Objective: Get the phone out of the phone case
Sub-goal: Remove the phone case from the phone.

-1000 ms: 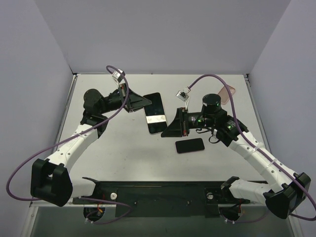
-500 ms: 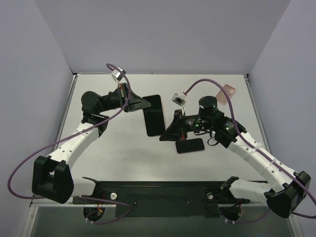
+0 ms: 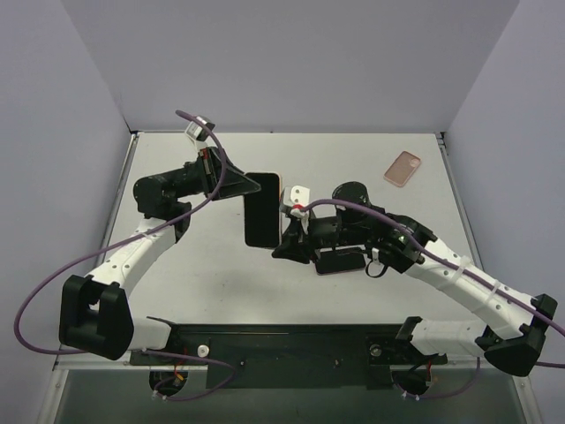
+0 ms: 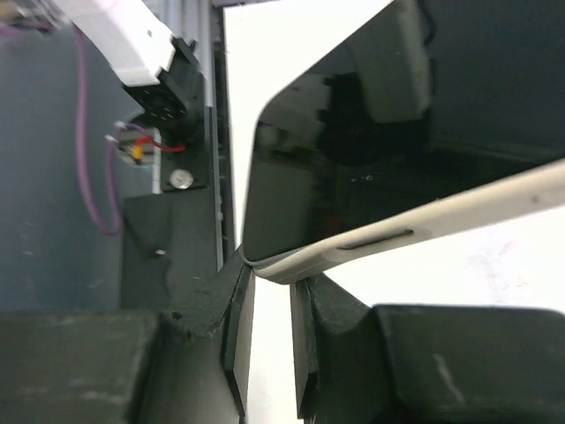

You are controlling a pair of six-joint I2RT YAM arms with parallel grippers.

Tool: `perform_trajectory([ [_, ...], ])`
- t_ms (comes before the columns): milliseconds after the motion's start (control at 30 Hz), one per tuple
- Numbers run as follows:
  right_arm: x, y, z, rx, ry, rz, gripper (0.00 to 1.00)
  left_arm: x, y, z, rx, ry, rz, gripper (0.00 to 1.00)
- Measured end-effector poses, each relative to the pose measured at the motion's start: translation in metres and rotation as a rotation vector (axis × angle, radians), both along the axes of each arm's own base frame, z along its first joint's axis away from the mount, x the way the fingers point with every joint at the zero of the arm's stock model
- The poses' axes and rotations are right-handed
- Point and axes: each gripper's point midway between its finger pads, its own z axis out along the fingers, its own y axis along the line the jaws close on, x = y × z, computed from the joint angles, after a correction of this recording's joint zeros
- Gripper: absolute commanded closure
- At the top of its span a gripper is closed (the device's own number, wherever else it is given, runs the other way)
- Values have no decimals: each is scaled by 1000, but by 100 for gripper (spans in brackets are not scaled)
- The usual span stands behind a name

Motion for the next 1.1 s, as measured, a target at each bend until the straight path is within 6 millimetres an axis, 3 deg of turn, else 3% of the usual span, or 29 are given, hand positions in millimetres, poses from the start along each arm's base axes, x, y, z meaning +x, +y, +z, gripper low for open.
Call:
perform_trajectory([
  [267,13,3,-12,-119,-261,-41,100,-2,-1,3,-16,71,-23,100],
  [400,34,-7,-18,-165,-351,-158,100,5,-2,-1,-31,109,-5,100],
  [467,61,-14,-10,-156,-402,-305,91,3,-6,-3,-28,149,-31,100],
  [533,81,-24,-7,-153,-409,-436,68,-1,-10,-7,-27,176,-50,100],
  [567,88,-31,-8,-155,-392,-500,49,-1,-11,-9,-30,185,-50,100],
  [633,96,-46,-9,-148,-330,-615,40,4,-10,-14,-40,218,-21,100],
  [700,101,-61,-10,-122,-246,-707,39,18,-9,-23,-37,259,42,100],
  [900,109,-110,-28,-17,164,-958,48,66,6,-44,-4,296,317,100],
  [967,106,-108,-30,51,310,-966,49,79,13,-50,11,302,390,100],
  [1100,79,-74,-25,225,614,-831,57,95,21,-62,24,324,470,100],
])
